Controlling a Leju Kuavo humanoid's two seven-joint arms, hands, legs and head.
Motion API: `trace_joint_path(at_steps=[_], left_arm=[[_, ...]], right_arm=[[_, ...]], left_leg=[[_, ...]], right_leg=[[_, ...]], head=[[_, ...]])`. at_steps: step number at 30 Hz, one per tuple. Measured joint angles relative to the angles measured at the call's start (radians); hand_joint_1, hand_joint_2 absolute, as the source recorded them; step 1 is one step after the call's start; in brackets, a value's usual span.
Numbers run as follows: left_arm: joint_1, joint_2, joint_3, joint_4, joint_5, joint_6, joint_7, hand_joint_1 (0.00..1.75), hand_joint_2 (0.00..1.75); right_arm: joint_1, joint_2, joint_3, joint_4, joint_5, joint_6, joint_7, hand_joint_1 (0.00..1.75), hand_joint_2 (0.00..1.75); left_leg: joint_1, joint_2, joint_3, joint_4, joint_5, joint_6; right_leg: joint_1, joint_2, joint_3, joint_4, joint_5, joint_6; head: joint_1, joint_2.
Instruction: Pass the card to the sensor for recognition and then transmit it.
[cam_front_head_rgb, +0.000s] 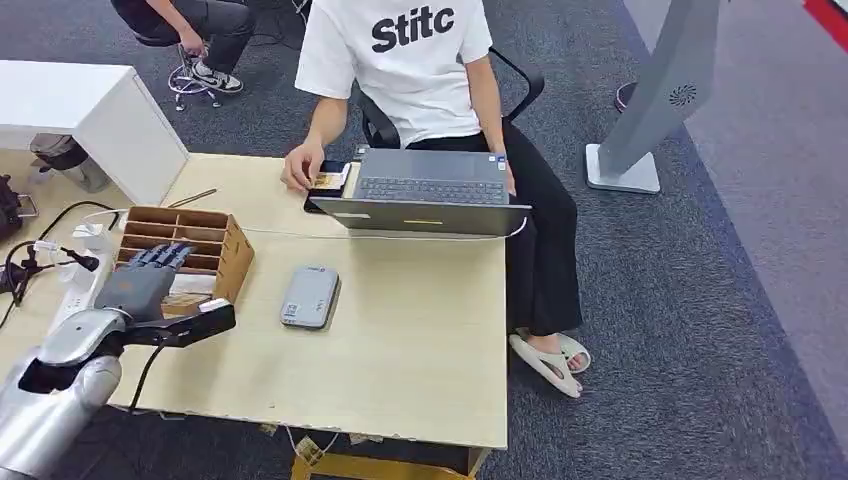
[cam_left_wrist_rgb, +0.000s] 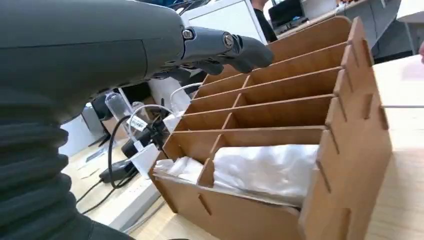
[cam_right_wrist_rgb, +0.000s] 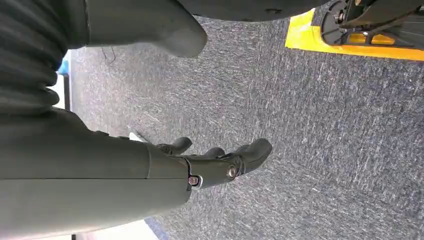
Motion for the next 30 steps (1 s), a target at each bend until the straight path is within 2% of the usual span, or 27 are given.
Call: trace_joint_path(at_steps=[4,11,21,25,30], left_arm=[[0.002,0.017,-0.004,0.0,0.003,-0.008,0.002,0.0,1.75],[0.005,0.018,-0.02,0.0,0.002,-0.007,0.003,0.02,1.75],[0.005,0.003,-0.047,0.005,-0.009,0.013,0.0,0.14,1.75],[0.005,0.002,-0.053,0.01,-0.013,0.013,0.0,0.3,1.75],[0.004,0.0,-0.061,0.013,-0.02,0.013,0.001,0.3,1.75]], right_arm=[[0.0,0.0,0.0,0.0,0.0,0.0,0.0,0.0,1.75],[0.0,0.0,-0.003,0.0,0.0,0.001,-0.002,0.0,1.75],[-0.001,0.0,-0.006,0.0,0.008,0.0,-0.002,0.0,1.75],[-0.001,0.0,-0.006,0.0,0.007,0.0,-0.002,0.0,1.75],[0.0,0.0,-0.007,0.0,0.007,0.001,-0.002,0.0,1.75]], left_leg=[[0.0,0.0,0.0,0.0,0.0,0.0],[0.0,0.0,0.0,0.0,0.0,0.0],[0.0,0.0,0.0,0.0,0.0,0.0],[0.0,0.0,0.0,0.0,0.0,0.0],[0.0,0.0,0.0,0.0,0.0,0.0]], right_leg=[[0.0,0.0,0.0,0.0,0.0,0.0],[0.0,0.0,0.0,0.0,0.0,0.0],[0.0,0.0,0.0,0.0,0.0,0.0],[0.0,0.0,0.0,0.0,0.0,0.0],[0.0,0.0,0.0,0.0,0.0,0.0]], head=[[0.0,0.0],[0.0,0.0],[0.0,0.0],[0.0,0.0],[0.0,0.0]])
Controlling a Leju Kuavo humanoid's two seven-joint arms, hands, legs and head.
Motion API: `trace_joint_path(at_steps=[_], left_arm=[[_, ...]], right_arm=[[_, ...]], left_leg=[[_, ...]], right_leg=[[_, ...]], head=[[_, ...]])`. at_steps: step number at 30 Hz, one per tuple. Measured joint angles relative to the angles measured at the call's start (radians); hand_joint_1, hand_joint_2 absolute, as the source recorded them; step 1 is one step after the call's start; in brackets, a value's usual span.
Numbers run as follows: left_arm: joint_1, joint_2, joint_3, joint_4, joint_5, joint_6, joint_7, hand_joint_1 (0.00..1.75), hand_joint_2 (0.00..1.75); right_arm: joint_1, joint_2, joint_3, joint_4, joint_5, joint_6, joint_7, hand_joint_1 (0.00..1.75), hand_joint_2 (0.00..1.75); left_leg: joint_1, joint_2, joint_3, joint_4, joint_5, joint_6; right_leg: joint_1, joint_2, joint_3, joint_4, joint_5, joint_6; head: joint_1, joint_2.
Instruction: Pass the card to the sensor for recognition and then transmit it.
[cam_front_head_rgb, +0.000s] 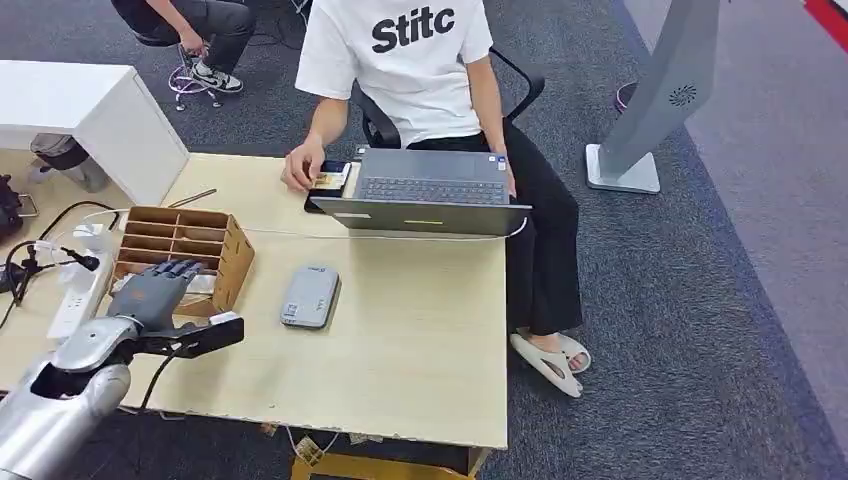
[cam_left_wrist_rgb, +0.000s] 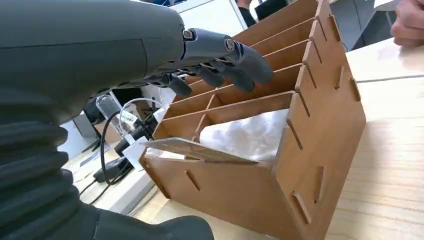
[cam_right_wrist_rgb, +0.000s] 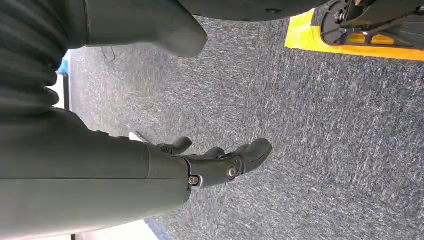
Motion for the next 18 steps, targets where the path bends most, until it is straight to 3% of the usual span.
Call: trace_joint_path(at_steps=[4,15,18], left_arm=[[-0.001,0.006,-0.001,0.0,-0.001,0.0,0.004,0.51,1.75],[-0.003,0.029,-0.001,-0.002,-0.003,0.001,0.022,0.65,1.75],[-0.003,0.032,-0.001,-0.002,-0.006,0.001,0.025,0.8,1.75]], right_arm=[[0.0,0.0,0.0,0.0,0.0,-0.001,0.004,0.0,1.75],[0.0,0.001,-0.01,0.0,0.0,-0.001,0.004,0.0,1.75],[0.0,0.001,-0.01,0.0,0.0,-0.001,0.004,0.0,1.75]], left_leg=[[0.0,0.0,0.0,0.0,0.0,0.0],[0.0,0.0,0.0,0.0,0.0,0.0],[0.0,0.0,0.0,0.0,0.0,0.0]], right_leg=[[0.0,0.0,0.0,0.0,0.0,0.0],[0.0,0.0,0.0,0.0,0.0,0.0],[0.0,0.0,0.0,0.0,0.0,0.0]], head=[[0.0,0.0],[0.0,0.0],[0.0,0.0]])
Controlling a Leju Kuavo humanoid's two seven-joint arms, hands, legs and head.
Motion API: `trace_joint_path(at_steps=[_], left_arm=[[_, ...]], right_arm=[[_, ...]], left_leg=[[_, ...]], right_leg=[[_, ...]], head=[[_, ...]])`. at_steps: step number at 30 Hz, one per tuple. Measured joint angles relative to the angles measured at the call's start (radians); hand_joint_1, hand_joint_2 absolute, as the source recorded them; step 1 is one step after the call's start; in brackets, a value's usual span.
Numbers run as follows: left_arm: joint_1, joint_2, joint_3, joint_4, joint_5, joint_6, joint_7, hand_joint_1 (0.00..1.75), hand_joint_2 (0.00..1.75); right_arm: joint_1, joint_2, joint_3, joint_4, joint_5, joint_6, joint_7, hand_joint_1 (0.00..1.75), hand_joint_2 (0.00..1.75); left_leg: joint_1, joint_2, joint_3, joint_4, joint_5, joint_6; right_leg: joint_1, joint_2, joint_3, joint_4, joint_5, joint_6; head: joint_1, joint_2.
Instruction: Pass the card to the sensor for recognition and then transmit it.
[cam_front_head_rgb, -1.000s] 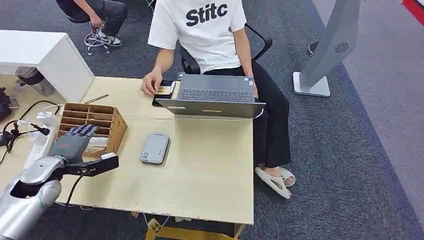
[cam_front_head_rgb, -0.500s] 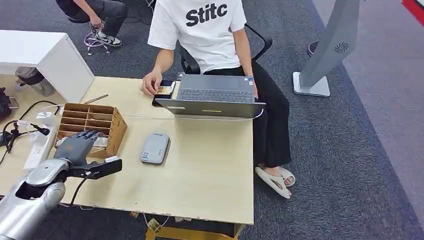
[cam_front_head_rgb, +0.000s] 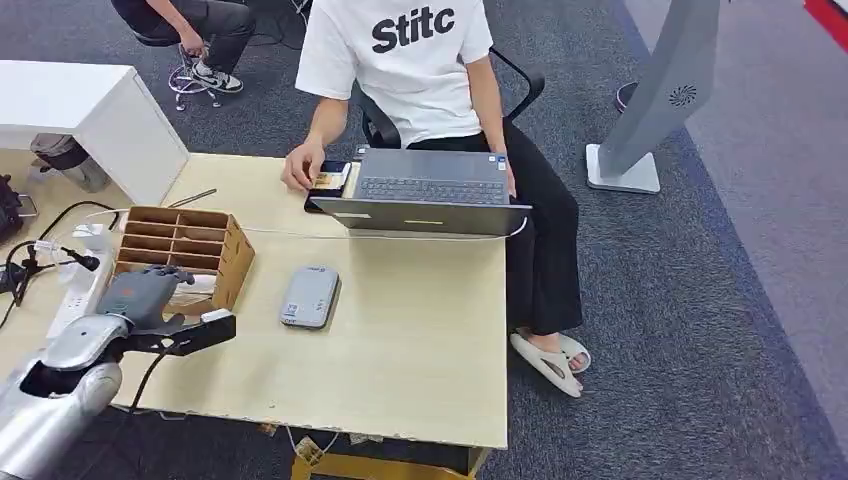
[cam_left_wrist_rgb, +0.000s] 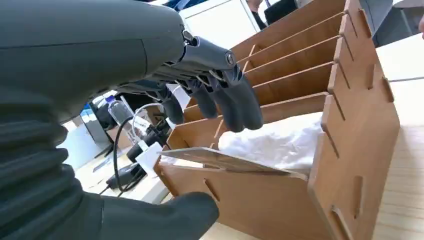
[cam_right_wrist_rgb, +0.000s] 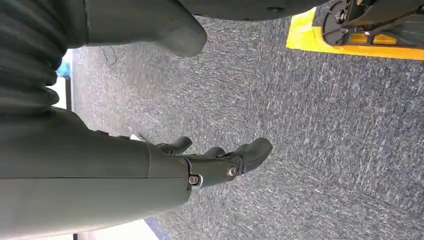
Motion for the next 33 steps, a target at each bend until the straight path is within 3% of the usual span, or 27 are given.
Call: trace_joint_path(at_steps=[3,5,6,7,8,19,25,30,33], left_arm=[[0.0,0.0,0.0,0.0,-0.006,0.0,0.005,0.96,1.75],[0.0,-0.001,0.0,0.0,-0.019,0.001,0.008,1.33,1.75],[0.0,-0.001,0.0,0.0,-0.025,0.002,0.01,1.33,1.75],[0.0,-0.003,0.0,0.0,-0.033,0.007,0.013,1.64,1.75],[0.0,-0.005,0.0,0.0,-0.046,0.019,0.019,1.73,1.75],[0.003,-0.071,0.0,0.019,-0.18,0.203,0.034,1.75,1.75],[0.009,-0.098,0.007,0.031,-0.21,0.293,0.011,1.75,1.75],[0.032,-0.127,0.059,0.008,-0.195,0.469,-0.042,1.75,1.75],[0.054,-0.161,0.126,-0.059,-0.123,0.598,-0.097,1.75,1.75]], right_arm=[[0.0,0.0,0.0,0.0,0.0,0.0,0.0,0.0,1.75],[0.0,0.0,-0.001,0.0,0.0,0.0,0.0,0.0,1.75],[0.0,0.0,-0.001,0.0,0.0,0.0,0.0,0.0,1.75],[0.0,0.0,-0.002,0.0,0.0,0.0,0.0,0.0,1.75],[0.0,0.0,-0.002,0.0,0.001,0.0,0.0,0.0,1.75],[-0.001,0.001,-0.005,0.0,0.018,0.005,-0.006,0.0,1.75],[-0.001,0.001,-0.005,0.0,0.021,0.007,-0.008,0.0,1.75],[-0.001,0.001,-0.005,0.0,0.03,0.002,-0.009,0.0,1.75],[-0.001,0.001,-0.005,0.0,0.035,0.0,-0.01,0.0,1.75]], left_leg=[[0.0,0.0,0.0,0.0,0.0,0.0],[0.0,0.0,0.0,0.0,0.0,0.0],[0.0,0.0,0.0,0.0,0.0,0.0],[0.0,0.0,0.0,0.0,0.0,0.0],[0.0,0.0,0.0,0.0,0.0,0.0],[0.0,0.0,0.0,0.0,0.0,0.0],[0.0,0.0,0.0,0.0,0.0,0.0],[0.0,0.0,0.0,0.0,0.0,0.0],[0.0,0.0,0.0,0.0,0.0,0.0]], right_leg=[[0.0,0.0,0.0,0.0,0.0,0.0],[0.0,0.0,0.0,0.0,0.0,0.0],[0.0,0.0,0.0,0.0,0.0,0.0],[0.0,0.0,0.0,0.0,0.0,0.0],[0.0,0.0,0.0,0.0,0.0,0.0],[0.0,0.0,0.0,0.0,0.0,0.0],[0.0,0.0,0.0,0.0,0.0,0.0],[0.0,0.0,0.0,0.0,0.0,0.0],[0.0,0.0,0.0,0.0,0.0,0.0]], head=[[0.0,0.0],[0.0,0.0],[0.0,0.0],[0.0,0.0],[0.0,0.0],[0.0,0.0],[0.0,0.0],[0.0,0.0],[0.0,0.0]])
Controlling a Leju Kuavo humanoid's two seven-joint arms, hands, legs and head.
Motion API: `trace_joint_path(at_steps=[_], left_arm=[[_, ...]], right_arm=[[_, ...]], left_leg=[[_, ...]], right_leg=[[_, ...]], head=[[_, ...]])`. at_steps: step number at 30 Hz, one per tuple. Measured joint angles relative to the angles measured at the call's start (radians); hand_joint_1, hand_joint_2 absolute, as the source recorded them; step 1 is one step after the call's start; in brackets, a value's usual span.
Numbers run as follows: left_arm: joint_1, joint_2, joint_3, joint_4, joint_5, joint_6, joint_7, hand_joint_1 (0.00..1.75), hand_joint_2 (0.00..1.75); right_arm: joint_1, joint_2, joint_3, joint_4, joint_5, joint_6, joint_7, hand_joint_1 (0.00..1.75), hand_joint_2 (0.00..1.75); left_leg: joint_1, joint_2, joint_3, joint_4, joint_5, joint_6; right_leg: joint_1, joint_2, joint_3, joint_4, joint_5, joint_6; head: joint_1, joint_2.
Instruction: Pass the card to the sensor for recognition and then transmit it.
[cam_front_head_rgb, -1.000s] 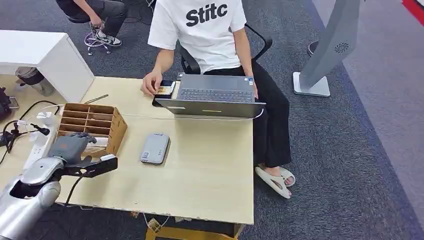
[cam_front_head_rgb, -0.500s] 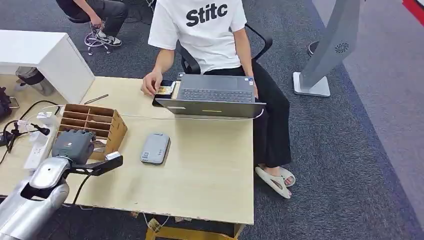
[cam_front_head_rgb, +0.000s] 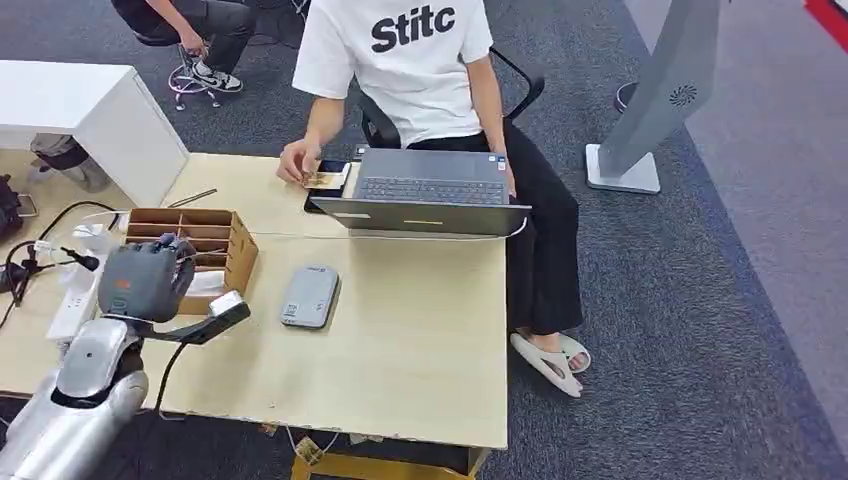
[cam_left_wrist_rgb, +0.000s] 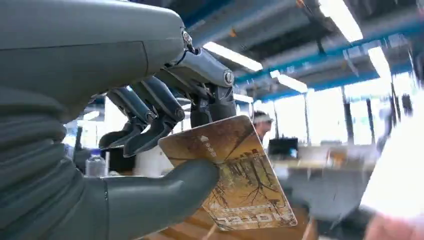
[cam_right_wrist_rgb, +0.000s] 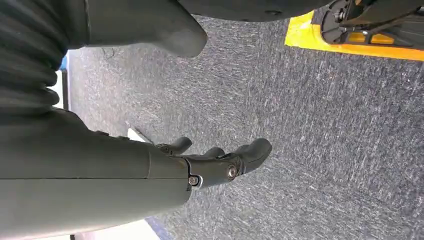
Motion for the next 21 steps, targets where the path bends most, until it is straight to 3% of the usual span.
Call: trace_joint_path(at_steps=[4,8,15,21], left_arm=[[0.015,-0.048,0.081,-0.098,0.114,0.045,-0.066,1.75,1.75],[-0.021,-0.072,0.129,-0.139,0.14,-0.007,-0.073,1.75,1.75],[-0.176,-0.095,0.123,-0.074,0.056,-0.074,-0.051,1.75,1.75],[-0.25,-0.115,0.07,-0.024,-0.044,-0.041,-0.031,1.75,1.75]], right_arm=[[0.0,0.0,0.0,0.0,0.005,0.0,-0.002,0.0,1.75],[0.0,0.0,0.0,0.0,0.012,0.0,-0.007,0.0,1.75],[-0.008,0.0,0.0,0.0,0.023,0.011,-0.008,0.0,1.75],[-0.012,0.0,0.0,0.0,0.027,0.013,0.003,0.0,1.75]], left_leg=[[0.0,0.0,0.0,0.0,0.0,0.0],[0.0,-0.001,0.0,0.0,0.001,-0.001],[0.0,-0.002,0.0,0.0,0.002,-0.001],[0.0,-0.001,0.0,0.0,0.003,-0.001]], right_leg=[[0.0,0.0,0.0,0.0,0.0,0.0],[0.0,-0.001,0.0,0.0,0.0,0.0],[0.0,-0.001,0.0,0.0,0.001,-0.001],[0.0,-0.001,-0.001,0.0,0.002,-0.002]], head=[[0.0,0.0],[0.0,0.0],[0.0,0.0],[0.0,0.0]])
